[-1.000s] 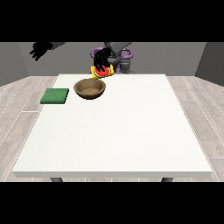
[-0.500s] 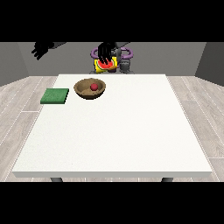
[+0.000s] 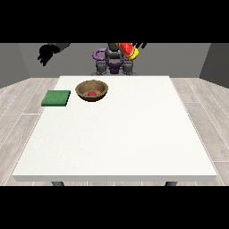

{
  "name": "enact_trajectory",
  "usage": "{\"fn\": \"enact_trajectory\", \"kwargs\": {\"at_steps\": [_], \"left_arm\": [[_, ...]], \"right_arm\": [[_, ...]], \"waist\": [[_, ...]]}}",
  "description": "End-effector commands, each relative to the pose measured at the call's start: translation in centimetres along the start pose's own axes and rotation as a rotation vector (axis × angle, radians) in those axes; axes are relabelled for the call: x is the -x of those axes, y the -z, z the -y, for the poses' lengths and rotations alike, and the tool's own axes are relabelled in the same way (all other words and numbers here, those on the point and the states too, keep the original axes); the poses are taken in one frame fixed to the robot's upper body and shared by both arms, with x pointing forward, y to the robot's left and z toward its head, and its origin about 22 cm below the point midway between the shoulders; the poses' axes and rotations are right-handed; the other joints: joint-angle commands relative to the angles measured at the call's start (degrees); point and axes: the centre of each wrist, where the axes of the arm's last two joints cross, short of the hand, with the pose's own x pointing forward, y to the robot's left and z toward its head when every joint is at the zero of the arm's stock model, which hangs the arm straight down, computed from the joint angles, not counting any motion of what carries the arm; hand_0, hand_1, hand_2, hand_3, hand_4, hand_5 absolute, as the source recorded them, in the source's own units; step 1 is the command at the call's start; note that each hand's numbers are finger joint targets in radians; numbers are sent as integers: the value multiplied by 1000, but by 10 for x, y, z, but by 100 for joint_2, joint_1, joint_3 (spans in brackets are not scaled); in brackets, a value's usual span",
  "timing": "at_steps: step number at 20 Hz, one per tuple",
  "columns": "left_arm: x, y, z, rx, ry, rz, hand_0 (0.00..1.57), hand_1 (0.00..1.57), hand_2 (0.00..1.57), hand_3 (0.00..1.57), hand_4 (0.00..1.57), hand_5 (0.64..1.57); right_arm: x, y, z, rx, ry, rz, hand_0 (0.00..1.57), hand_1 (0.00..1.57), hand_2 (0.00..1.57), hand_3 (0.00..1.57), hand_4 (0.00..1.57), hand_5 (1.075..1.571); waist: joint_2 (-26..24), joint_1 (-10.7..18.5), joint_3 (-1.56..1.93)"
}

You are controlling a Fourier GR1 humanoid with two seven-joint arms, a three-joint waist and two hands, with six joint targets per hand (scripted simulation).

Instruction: Pick the cup and pour the ball into the bowl, then pick the bowl and place it on the pad

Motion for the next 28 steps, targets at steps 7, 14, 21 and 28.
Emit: {"fn": "enact_trajectory", "kwargs": {"at_steps": [7,14,21,28], "left_arm": [[82,19,-125,43,-770,21,0,0,0,0,1053,1567],[98,24,-199,32,-837,143,0,0,0,0,1046,1555],[156,-5,-220,6,-839,48,0,0,0,0,995,1544],[143,-9,-265,-20,-829,148,0,0,0,0,1012,1536]], "right_arm": [[48,-16,-30,97,36,-63,0,0,0,0,719,1565],[53,11,-42,109,124,70,0,0,0,0,741,1567],[99,2,-77,44,89,-2,0,0,0,0,595,1557],[92,30,-71,69,125,61,0,0,0,0,523,1554]], "waist": [[285,638,42],[1342,930,74],[1165,464,72],[1696,638,75]]}}
